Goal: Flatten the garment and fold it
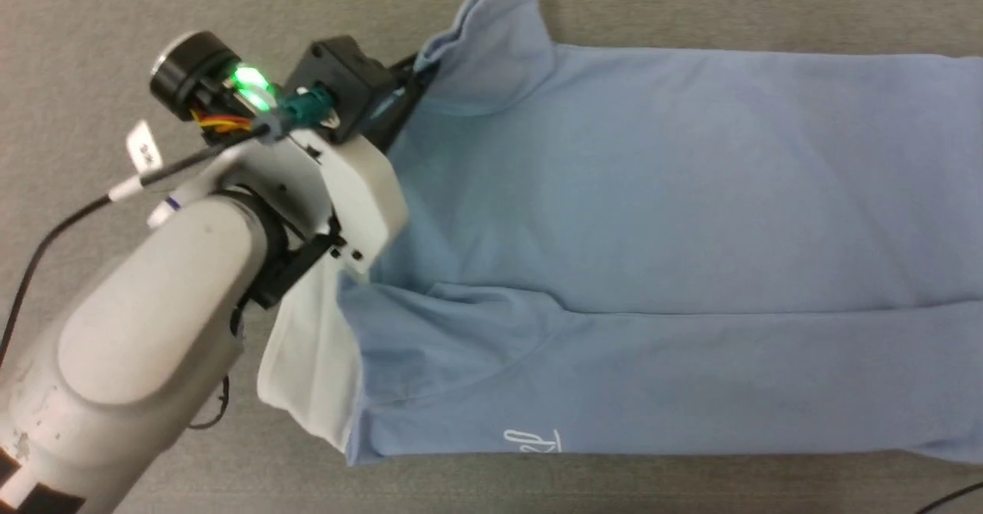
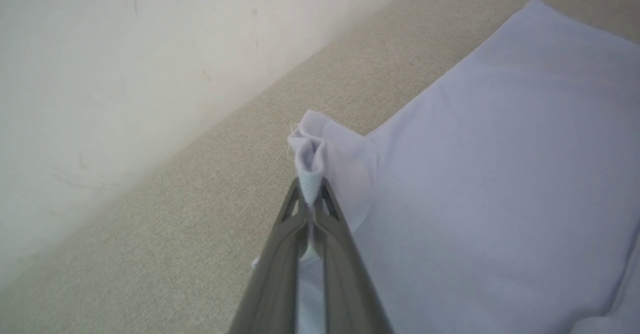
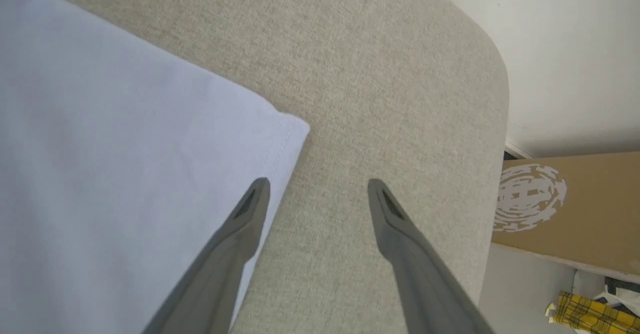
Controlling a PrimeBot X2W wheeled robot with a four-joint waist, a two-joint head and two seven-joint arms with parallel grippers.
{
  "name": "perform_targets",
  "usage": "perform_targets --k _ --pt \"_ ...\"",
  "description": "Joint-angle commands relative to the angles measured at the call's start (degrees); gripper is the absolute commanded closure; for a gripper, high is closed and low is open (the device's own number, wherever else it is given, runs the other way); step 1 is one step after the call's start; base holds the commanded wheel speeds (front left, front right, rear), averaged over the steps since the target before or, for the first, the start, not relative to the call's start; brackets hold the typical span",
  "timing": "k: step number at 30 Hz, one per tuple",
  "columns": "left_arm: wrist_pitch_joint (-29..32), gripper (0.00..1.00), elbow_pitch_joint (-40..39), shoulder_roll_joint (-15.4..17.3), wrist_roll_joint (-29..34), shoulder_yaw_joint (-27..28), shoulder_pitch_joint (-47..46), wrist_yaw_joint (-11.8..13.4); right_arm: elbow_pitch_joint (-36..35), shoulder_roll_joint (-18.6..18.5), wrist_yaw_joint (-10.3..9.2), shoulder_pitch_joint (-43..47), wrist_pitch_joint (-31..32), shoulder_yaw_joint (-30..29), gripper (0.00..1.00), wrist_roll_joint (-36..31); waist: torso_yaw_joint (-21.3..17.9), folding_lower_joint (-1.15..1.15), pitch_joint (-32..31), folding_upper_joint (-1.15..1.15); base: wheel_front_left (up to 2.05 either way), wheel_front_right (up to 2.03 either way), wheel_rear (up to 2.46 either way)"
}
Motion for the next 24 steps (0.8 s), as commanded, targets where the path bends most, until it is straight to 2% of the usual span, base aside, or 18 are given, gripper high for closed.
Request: perform_targets --k 1,8,11,12,14,18,24 --pt "0.02 1.00 -0.80 -0.09 0.55 -0.25 0.91 0.66 0.75 -0.39 -0.12 -1.62 0.06 0.70 0.00 -0.03 3.66 0.00 2.95 0.00 0.00 0.00 0.00" --pt "-0.25 1.00 -4.57 -1.17 1.51 -1.56 1.81 1.90 7.52 -3.63 -0.12 -7.06 -0.58 9.57 0.00 -0.62 6.28 0.00 4.50 0.00 0.00 0.00 0.00" --pt "-0.65 1.00 -4.78 -1.59 1.34 -1.69 2.08 2.19 9.79 -3.80 -0.12 -7.47 -0.95 13.59 0.00 0.89 6.61 0.00 4.59 0.00 0.00 0.00 0.00" --pt "-0.87 1.00 -4.71 -1.65 1.33 -1.69 2.13 2.28 10.36 -3.85 -0.12 -7.55 -1.14 14.83 0.16 1.59 6.62 0.00 4.62 0.00 0.00 0.00 0.00" --pt "-1.40 1.00 -4.36 -1.70 1.33 -1.65 2.24 2.40 11.15 -3.98 -0.12 -8.10 -2.35 16.89 1.00 2.47 6.51 0.00 4.55 0.00 0.00 0.00 0.00" --pt "-3.14 1.00 -3.10 -1.80 0.90 -1.20 3.02 2.85 13.88 -3.22 -0.12 -9.80 -7.48 17.81 1.00 3.27 5.69 0.00 3.13 0.00 0.00 0.00 0.00" --pt "-6.66 1.00 -0.84 -1.29 -0.52 0.31 5.58 3.96 17.73 -0.61 -0.12 -10.08 -16.57 15.65 1.00 4.08 3.86 0.00 -2.37 0.00 0.00 0.00 0.00"
